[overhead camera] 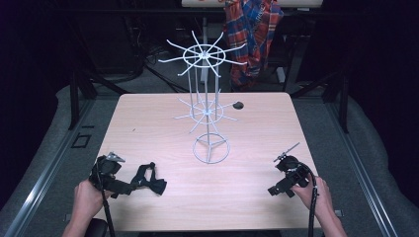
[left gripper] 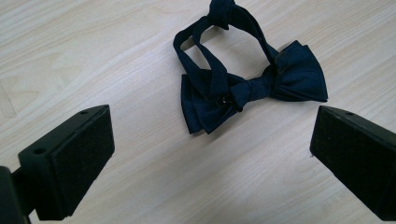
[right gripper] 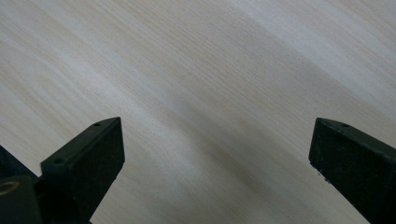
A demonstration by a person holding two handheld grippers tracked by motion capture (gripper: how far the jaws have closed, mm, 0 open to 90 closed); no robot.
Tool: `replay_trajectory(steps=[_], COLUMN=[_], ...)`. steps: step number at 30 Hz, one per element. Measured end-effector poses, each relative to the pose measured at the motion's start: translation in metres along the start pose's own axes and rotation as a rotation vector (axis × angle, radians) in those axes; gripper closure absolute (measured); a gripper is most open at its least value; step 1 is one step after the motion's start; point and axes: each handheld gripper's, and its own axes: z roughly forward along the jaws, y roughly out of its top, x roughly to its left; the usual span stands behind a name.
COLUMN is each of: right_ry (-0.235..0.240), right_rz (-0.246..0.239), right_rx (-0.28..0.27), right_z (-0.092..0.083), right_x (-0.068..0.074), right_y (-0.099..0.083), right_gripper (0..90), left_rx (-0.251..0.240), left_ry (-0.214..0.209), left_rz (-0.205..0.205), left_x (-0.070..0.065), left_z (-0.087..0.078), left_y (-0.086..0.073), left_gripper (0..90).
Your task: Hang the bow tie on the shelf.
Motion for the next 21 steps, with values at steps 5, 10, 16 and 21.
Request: replay_trajectory(steps=[5, 10, 16, 21], right_ry=[-0.004, -0.013, -0.011, -0.017], right_rz=[-0.019, -0.035, -0.029, -0.031], right_rx=[0.033, 0.050, 0.053, 0.046], right_z=[-0.0028, -0.0001, -0.0010, 0.0006], right_x=[0.0009, -0.0003, 0.0017, 0.0016], right_y=[0.0017, 0.0024, 0.0036, 0.0039], right_gripper=[3.5, 3.7, 4.0, 4.4], left_rx=[0.007, 0.003, 0.004, -0.001], left_ry=[0.003, 0.012, 0.017, 0.015], left_rz=[-0.002, -0.009, -0.009, -0.011], left_x=[0.0014, 0.0012, -0.0007, -0.0033], left_z=[0.0007, 0.0005, 0.0004, 0.0009], left_y=[-0.0005, -0.0007, 0.0005, 0.0043], left_gripper=[0.0, 0.0, 0.0, 0.0])
